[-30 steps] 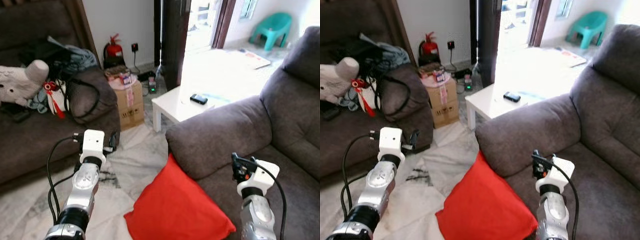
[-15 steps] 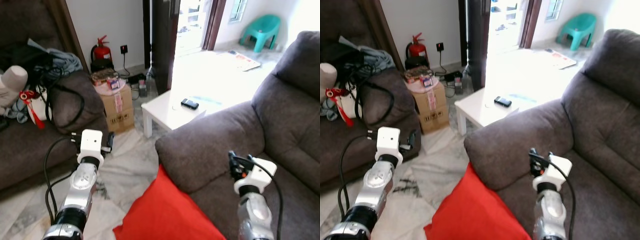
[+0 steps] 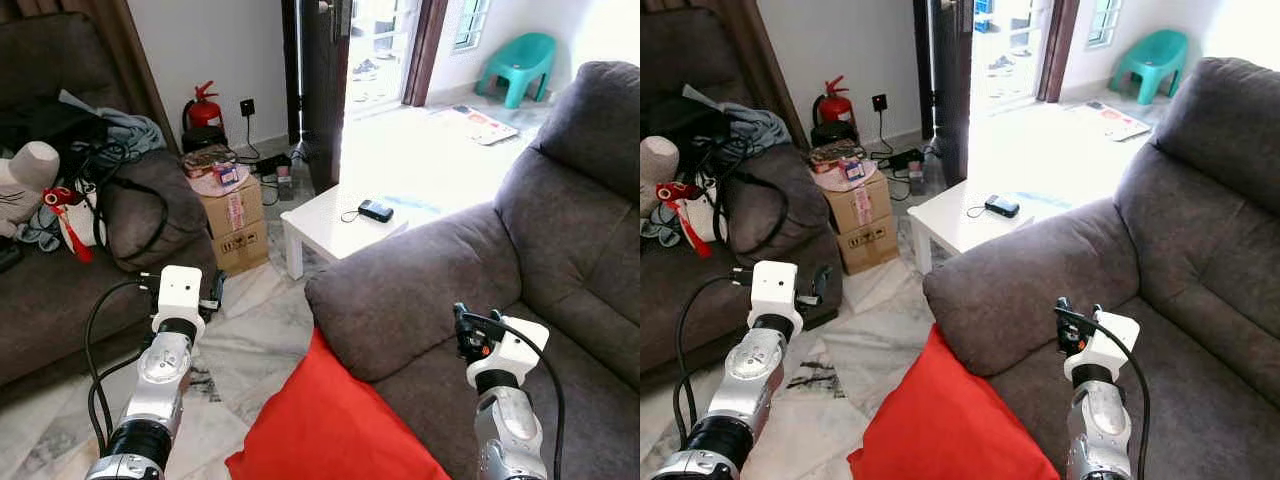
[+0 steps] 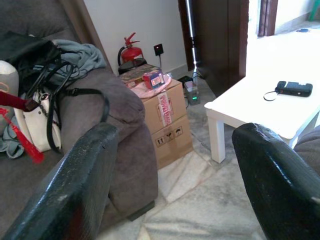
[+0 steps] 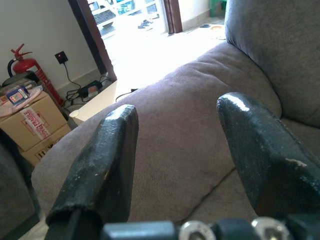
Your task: Move the pillow to the sofa from floor
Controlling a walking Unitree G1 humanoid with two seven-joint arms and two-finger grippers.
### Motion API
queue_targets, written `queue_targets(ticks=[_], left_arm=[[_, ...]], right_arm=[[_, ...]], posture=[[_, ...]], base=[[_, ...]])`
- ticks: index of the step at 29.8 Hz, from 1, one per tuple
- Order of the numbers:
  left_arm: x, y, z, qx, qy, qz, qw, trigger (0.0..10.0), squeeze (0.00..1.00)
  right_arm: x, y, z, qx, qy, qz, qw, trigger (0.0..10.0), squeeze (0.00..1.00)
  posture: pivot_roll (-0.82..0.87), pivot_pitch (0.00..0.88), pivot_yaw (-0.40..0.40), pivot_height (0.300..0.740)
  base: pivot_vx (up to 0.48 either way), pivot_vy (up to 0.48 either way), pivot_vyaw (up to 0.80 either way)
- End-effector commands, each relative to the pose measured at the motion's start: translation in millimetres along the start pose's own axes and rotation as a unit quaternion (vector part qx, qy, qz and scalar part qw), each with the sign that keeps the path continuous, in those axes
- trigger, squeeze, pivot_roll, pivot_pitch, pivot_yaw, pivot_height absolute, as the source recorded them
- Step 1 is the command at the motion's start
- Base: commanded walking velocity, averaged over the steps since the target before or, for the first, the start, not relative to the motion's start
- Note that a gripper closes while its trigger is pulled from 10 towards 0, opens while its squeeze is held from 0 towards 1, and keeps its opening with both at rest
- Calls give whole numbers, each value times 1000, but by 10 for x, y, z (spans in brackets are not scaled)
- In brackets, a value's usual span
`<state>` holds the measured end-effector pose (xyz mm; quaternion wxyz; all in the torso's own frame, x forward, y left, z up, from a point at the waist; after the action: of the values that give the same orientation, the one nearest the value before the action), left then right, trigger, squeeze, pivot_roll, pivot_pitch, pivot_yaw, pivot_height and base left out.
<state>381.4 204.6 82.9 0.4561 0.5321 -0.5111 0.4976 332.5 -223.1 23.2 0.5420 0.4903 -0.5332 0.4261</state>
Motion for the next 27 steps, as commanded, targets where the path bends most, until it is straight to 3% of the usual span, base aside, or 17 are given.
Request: queue_targets(ticks=[1, 6, 17, 27], left_arm=[[40, 2, -10, 3, -1, 7, 1000, 10000, 0], [43, 3, 7, 2, -2, 7, 1000, 10000, 0], [31, 11, -10, 3, -5, 5, 1000, 10000, 0], [12, 13, -10, 3, -6, 1, 1000, 10000, 0]], right_arm=[[3, 0, 27, -4, -3, 0, 1000, 10000, 0], [1, -4, 9, -3, -5, 0, 1000, 10000, 0], [-6, 0, 3, 1, -2, -2, 1000, 10000, 0], [-23, 19, -4, 3, 0, -4, 1000, 10000, 0]], posture=[[-5, 0, 12, 740], [-1, 0, 13, 740], [-3, 0, 9, 740], [-9, 0, 10, 740]], base=[[0, 0, 0], [0, 0, 0], [-300, 0, 0], [0, 0, 0]])
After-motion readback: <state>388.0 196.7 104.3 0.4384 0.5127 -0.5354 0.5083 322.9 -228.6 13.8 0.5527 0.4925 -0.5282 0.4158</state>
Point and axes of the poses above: a point about 5 cm out from each wrist's last joint towards the gripper, its own y axis pointing back from the gripper into the wrist, its own x axis along the axis of the wrist's last joint, z = x × y, the point moved 6 cm from there along -y, pointing out of the wrist towards the gripper, and after that the axes turned 7 degrees about y, right-handed, at the moved point
